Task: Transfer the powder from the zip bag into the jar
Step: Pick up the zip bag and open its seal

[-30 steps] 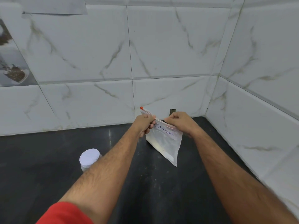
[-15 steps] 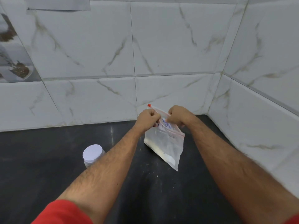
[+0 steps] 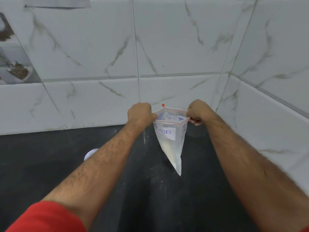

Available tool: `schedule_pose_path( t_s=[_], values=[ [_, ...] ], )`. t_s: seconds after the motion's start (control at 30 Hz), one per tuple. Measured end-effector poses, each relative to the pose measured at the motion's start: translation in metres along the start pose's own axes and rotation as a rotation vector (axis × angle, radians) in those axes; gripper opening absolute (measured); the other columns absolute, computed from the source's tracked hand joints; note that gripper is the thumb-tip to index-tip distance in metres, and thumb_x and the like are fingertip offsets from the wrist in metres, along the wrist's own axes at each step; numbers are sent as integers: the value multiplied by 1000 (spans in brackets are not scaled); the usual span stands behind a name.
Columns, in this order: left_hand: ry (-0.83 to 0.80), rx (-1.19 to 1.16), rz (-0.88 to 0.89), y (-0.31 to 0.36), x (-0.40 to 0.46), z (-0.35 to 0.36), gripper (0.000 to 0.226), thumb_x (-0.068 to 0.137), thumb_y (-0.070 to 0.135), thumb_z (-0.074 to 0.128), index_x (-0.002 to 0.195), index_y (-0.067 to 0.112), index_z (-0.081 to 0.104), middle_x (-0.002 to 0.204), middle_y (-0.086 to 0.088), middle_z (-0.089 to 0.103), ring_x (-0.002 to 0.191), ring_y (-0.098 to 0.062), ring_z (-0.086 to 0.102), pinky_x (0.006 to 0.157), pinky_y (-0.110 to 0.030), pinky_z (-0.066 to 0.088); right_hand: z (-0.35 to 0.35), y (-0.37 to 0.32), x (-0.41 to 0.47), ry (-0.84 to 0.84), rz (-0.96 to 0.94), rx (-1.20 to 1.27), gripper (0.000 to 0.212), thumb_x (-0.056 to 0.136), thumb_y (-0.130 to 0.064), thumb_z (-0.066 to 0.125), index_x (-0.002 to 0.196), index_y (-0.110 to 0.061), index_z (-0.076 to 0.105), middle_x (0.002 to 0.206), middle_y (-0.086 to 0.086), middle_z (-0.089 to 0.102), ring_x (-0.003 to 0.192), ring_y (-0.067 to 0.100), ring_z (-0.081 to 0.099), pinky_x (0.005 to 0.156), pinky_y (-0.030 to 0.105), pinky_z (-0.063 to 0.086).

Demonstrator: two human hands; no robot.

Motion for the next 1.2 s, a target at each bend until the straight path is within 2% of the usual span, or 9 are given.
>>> schedule_pose_path(
  t_s=[0.1, 0.2, 0.33, 0.4, 0.57, 0.77, 0.93, 1.07, 1.2],
  values=[
    [10, 11, 27, 10, 0, 5, 20, 75, 32, 59, 80, 17, 70, 75, -1, 66, 69, -26, 57, 57, -27, 38, 1, 5, -11, 186, -72, -153, 15, 78, -7, 60, 86, -12, 70, 85, 6, 70, 72, 28, 62, 63, 30, 49],
    [-14, 39, 52, 19, -8, 17, 21, 80, 31, 57, 83, 15, 70, 75, -1, 61, 69, -25, 54, 59, -29, 39, 14, 16, -13, 200, -82, -243, 16, 86, -12, 60, 97, -15, 71, 98, 7, 70, 78, 27, 56, 67, 30, 45],
    [72, -19, 84, 33, -14, 25, 19, 78, 32, 54, 70, 16, 61, 58, 4, 48, 62, -25, 51, 50, -27, 30, 14, 33, -7, 321, -95, -212, 16, 87, -11, 57, 90, -15, 72, 83, 5, 68, 68, 26, 54, 59, 28, 41],
    [120, -64, 97, 41, -14, 26, 20, 77, 32, 53, 66, 16, 60, 58, 3, 51, 58, -24, 51, 48, -26, 28, 13, 40, -5, 391, -107, -180, 17, 88, -12, 56, 89, -16, 73, 77, 4, 65, 66, 25, 52, 56, 27, 38],
    [-59, -53, 98, 48, -21, 48, 22, 81, 36, 54, 70, 18, 61, 64, 3, 58, 63, -23, 57, 54, -27, 38, 26, 55, -9, 184, -31, -288, 15, 87, -15, 63, 97, -17, 74, 87, 4, 66, 74, 25, 59, 62, 30, 43],
    [63, -223, 53, 50, -26, 51, 30, 78, 42, 52, 57, 21, 50, 53, 5, 53, 48, -7, 44, 45, -23, 26, 18, 59, -6, 298, -53, -211, 17, 84, -13, 62, 94, -17, 75, 84, 4, 70, 70, 25, 58, 59, 29, 44],
    [-44, -141, 44, 46, -33, 60, 26, 80, 40, 55, 66, 20, 62, 61, 4, 62, 56, -15, 55, 46, -23, 31, 31, 58, -16, 193, -28, -266, 16, 89, -16, 63, 100, -16, 73, 91, 5, 70, 72, 22, 57, 60, 29, 43],
    [-38, -185, 43, 45, -39, 62, 26, 78, 42, 54, 58, 26, 53, 54, 10, 55, 50, -4, 48, 45, -21, 26, 33, 60, -19, 188, -38, -228, 16, 89, -16, 61, 99, -17, 73, 88, 4, 70, 73, 22, 61, 59, 29, 44],
    [-30, -222, 41, 45, -42, 61, 33, 81, 55, 50, 61, 28, 53, 56, 13, 55, 51, 0, 48, 45, -21, 26, 32, 58, -22, 174, -55, -185, 13, 88, -22, 62, 92, -18, 73, 84, 2, 71, 74, 21, 65, 58, 29, 47]
  ],
)
Point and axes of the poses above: each hand's wrist, its own x-axis towards the middle knuckle, its own z-axis out of the palm, y = z × x, the point moved 1 cm from there along x, towards the middle knuckle
